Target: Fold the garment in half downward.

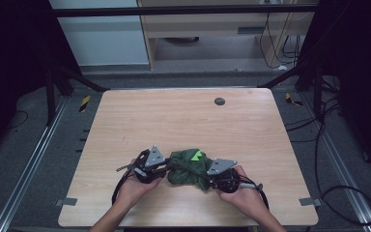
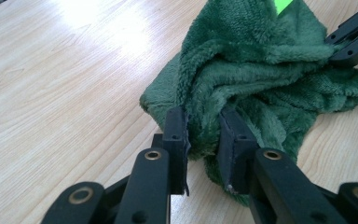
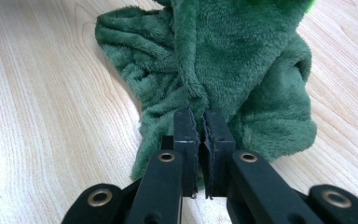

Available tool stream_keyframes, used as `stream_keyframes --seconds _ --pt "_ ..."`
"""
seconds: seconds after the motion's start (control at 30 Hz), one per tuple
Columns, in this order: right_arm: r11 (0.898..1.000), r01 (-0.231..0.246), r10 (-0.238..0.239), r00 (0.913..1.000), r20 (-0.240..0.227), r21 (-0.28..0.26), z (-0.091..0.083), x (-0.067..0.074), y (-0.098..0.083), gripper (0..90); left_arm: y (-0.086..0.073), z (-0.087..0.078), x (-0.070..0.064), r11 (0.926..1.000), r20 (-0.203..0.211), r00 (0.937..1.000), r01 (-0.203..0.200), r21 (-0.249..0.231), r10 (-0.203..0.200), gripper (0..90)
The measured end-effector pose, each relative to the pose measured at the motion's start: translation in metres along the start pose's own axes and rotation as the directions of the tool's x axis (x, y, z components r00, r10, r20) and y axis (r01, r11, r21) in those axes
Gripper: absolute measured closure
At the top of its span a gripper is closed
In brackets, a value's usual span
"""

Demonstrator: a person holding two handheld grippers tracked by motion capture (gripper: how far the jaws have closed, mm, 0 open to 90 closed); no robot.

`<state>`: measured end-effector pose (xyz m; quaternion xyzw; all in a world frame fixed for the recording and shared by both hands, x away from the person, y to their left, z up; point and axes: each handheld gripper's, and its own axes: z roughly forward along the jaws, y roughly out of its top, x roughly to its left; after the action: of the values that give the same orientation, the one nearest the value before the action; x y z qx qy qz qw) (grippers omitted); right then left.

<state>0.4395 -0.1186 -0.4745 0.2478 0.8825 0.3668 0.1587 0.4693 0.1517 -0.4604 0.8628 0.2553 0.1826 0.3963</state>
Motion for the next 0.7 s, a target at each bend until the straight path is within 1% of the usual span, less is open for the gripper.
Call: stream_keyframes --seconds 0.2,0.47,0.57,0.7 --pt "1.0 0.002 -0.002 1.0 0.003 0.004 0.001 0.0 -0.001 85.9 0.005 -0.004 0.001 0.9999 -0.006 1.0 0.002 -0.013 -0.002 66.7" --pt "1.0 0.0 0.0 1.0 -0.004 0.009 0.001 0.001 -0.001 85.9 0.012 -0.01 0.001 0.9991 -0.006 0.9999 0.009 -0.041 -0.009 65.2" --pt "1.0 0.008 -0.008 1.0 -0.004 0.012 0.002 0.001 -0.002 85.9 0.014 -0.011 0.003 0.9988 -0.009 0.9999 0.011 -0.047 -0.012 64.7" --pt "1.0 0.009 -0.009 1.0 -0.003 0.015 0.002 0.001 -0.002 85.9 0.02 -0.006 0.006 0.9997 0.013 0.9999 -0.003 -0.022 0.004 65.2"
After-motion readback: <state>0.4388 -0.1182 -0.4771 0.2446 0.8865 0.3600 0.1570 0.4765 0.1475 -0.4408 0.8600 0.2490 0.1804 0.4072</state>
